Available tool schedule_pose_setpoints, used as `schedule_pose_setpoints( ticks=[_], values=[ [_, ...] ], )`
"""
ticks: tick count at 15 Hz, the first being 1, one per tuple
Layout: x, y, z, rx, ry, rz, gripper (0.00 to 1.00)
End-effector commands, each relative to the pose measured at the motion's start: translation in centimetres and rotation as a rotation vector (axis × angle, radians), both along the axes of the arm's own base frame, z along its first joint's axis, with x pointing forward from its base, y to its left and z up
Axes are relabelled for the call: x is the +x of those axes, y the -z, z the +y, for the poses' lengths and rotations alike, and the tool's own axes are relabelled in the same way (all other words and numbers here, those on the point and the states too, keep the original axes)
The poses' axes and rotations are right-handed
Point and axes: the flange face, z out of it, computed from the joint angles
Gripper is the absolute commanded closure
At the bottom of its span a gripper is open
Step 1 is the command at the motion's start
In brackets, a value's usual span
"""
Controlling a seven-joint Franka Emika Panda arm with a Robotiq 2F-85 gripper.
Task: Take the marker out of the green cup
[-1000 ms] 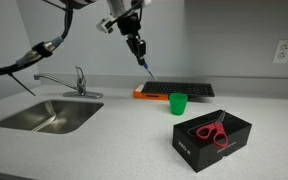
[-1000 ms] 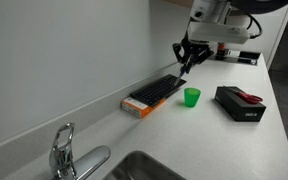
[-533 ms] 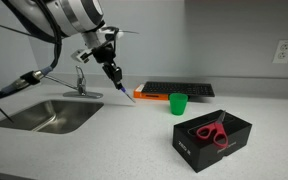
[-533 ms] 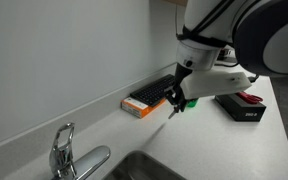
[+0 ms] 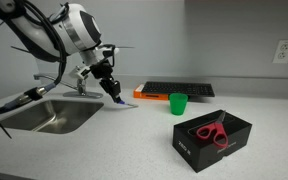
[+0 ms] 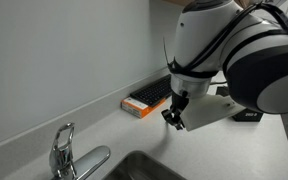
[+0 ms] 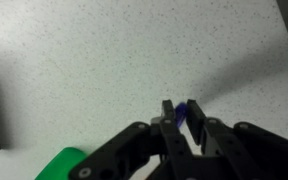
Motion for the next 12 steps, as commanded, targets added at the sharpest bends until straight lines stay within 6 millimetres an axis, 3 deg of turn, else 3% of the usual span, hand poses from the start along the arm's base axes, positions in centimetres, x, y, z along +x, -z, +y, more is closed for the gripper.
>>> schedule_pose_setpoints(
  ticks=[1, 7, 12],
  values=[
    [0.3, -0.5, -0.5, -0.016, -0.020, 0.016, 0.46],
    [1.2, -2.2, -2.9, 0.002, 0.002, 0.005, 0.00],
    [2.0, -3.2, -4.3, 0.009, 0.026, 0.005, 0.00]
  ],
)
